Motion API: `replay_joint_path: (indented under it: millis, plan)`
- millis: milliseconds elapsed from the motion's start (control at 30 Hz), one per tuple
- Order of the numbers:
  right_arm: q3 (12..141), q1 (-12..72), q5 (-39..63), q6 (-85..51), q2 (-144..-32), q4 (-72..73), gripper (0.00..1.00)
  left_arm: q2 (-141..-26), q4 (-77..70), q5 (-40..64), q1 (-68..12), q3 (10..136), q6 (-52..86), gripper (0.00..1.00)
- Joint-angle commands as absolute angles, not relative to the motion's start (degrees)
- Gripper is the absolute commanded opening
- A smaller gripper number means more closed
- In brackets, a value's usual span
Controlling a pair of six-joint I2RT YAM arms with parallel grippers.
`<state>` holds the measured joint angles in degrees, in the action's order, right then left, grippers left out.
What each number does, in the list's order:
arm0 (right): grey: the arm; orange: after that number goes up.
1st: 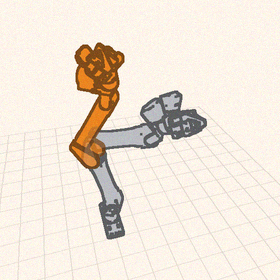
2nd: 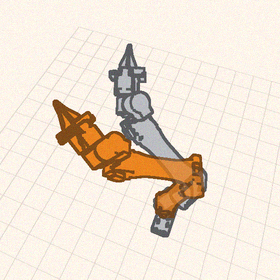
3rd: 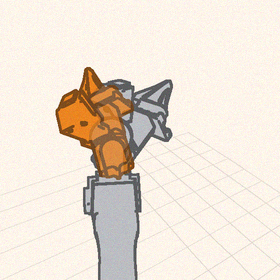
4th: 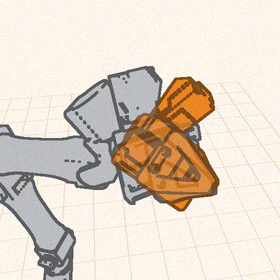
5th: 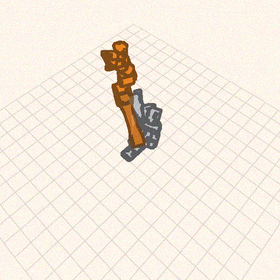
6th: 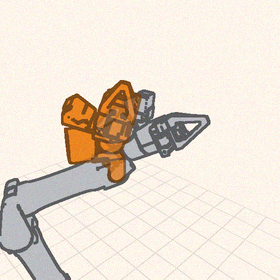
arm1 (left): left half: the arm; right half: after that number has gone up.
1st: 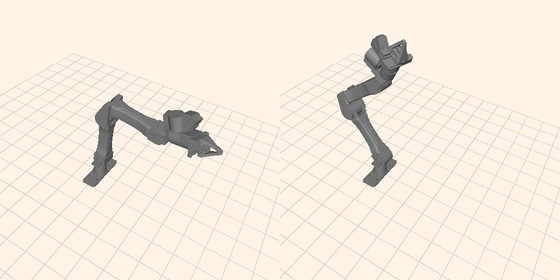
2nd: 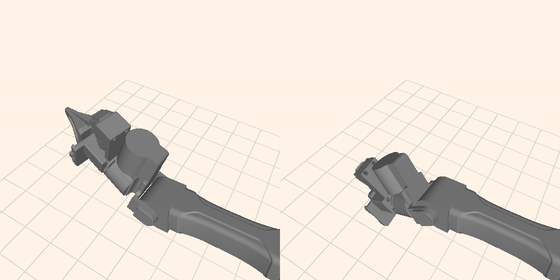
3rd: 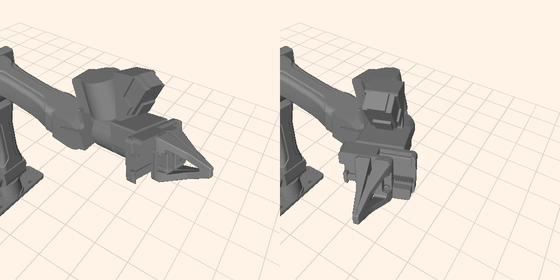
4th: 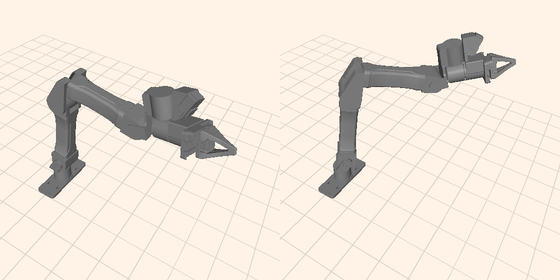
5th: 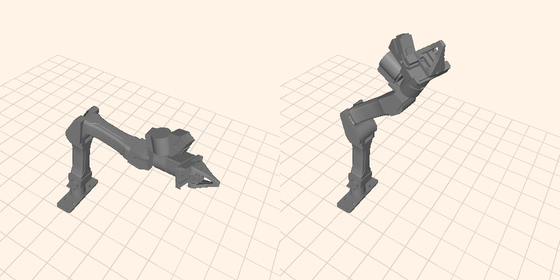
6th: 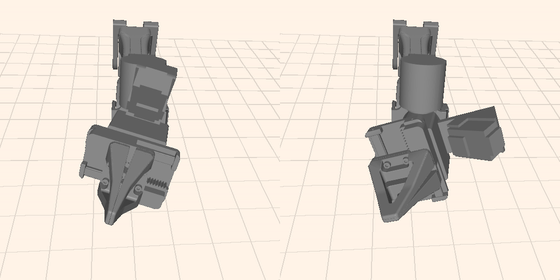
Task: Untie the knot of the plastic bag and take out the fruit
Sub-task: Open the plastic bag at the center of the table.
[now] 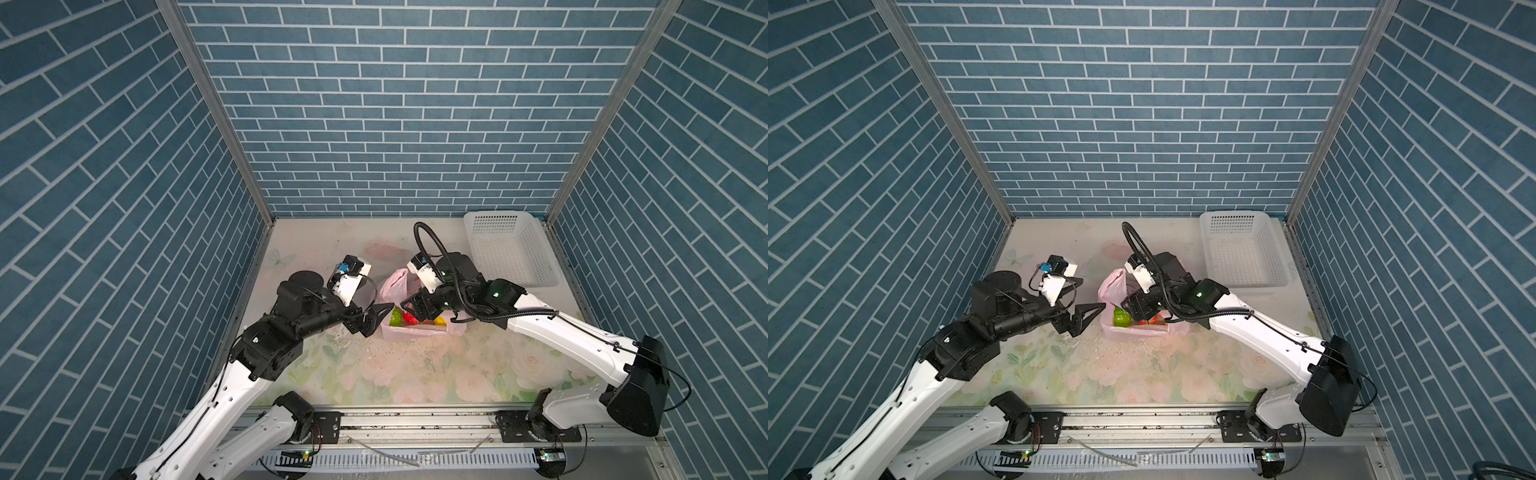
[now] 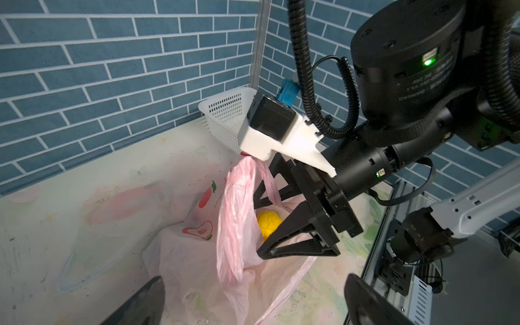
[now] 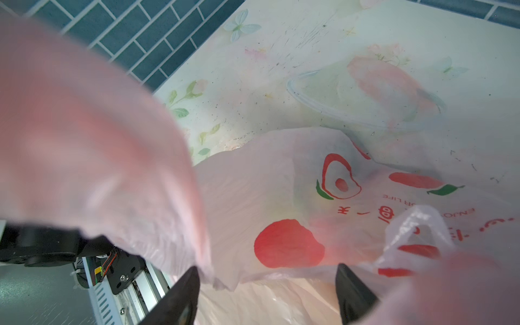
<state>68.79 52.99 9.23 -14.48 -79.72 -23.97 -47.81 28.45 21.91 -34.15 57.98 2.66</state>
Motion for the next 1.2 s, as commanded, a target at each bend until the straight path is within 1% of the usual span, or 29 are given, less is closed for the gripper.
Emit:
replay_joint_path:
  millis: [0, 167, 233, 500, 567, 700, 800, 967, 1000, 1167]
  plan:
    - [70.6, 53.2, 8.3, -12.6, -79.2, -22.9, 0.76, -52.8, 34.1, 25.3, -34.4, 60.1, -1.5, 1.0]
    - [69.7, 53.2, 8.3, -12.8, -78.9, -22.1, 0.76, -58.2, 30.1, 27.1, -34.4, 61.3, -2.0, 1.0]
    - [69.4, 53.1, 8.3, -12.8, -78.7, -21.8, 0.76, -60.3, 29.2, 26.0, -34.4, 61.5, -2.1, 1.0]
    - [68.6, 53.2, 8.8, -13.0, -78.5, -21.4, 0.76, -62.5, 22.7, 24.4, -34.1, 59.9, -0.9, 0.99]
    - [68.3, 53.2, 8.9, -13.1, -78.3, -21.2, 0.76, -62.7, 21.5, 25.1, -33.9, 59.4, -0.6, 0.94]
    - [67.8, 53.2, 8.6, -13.2, -77.8, -21.4, 0.76, -62.8, 20.3, 26.2, -33.4, 58.6, -0.3, 0.79]
    - [67.2, 53.2, 8.5, -13.2, -77.3, -21.5, 0.77, -62.3, 19.6, 26.9, -32.9, 58.1, -0.1, 0.72]
    - [66.6, 53.1, 7.6, -13.3, -76.5, -21.7, 0.77, -60.6, 19.1, 28.5, -32.3, 57.0, 0.1, 0.68]
    - [66.6, 53.1, 7.6, -13.4, -76.4, -21.6, 0.77, -60.4, 19.1, 28.8, -32.2, 56.8, 0.1, 0.66]
    - [66.4, 53.1, 7.5, -13.5, -76.0, -21.8, 0.77, -61.3, 19.0, 30.3, -31.4, 56.8, 0.2, 0.61]
